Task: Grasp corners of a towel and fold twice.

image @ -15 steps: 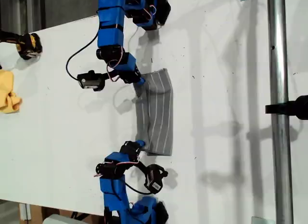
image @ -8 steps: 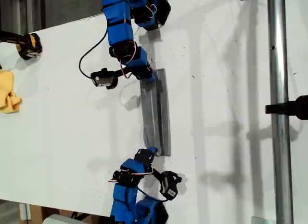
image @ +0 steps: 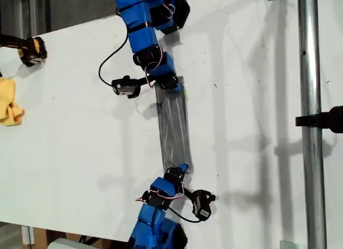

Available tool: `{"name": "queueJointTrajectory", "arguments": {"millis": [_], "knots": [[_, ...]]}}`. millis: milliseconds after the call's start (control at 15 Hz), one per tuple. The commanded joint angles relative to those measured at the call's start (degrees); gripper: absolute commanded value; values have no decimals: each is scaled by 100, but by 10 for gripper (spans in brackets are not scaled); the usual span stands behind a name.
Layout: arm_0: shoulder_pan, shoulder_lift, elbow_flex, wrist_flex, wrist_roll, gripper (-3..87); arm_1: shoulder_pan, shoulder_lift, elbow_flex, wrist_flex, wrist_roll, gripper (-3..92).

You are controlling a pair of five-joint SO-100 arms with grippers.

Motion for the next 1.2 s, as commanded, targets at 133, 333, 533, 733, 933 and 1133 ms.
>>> {"name": "queueJointTrajectory", "arguments": {"millis": [133,333,533,733,933,1133], "knots": [[-378,369,-9,167,193,35,255,149,132,431,-35,149],[-404,510,-88,554,264,140,167,527,246,932,132,231],[-246,1371,211,800,44,209,158,1336,457,1380,158,342],[-158,3621,1248,712,-35,217,176,3006,870,1389,255,348],[-70,7594,3340,1274,-176,187,123,4368,1652,1538,765,375],[-53,9826,4236,2786,-448,183,-141,7919,3437,1854,1292,360]]}}
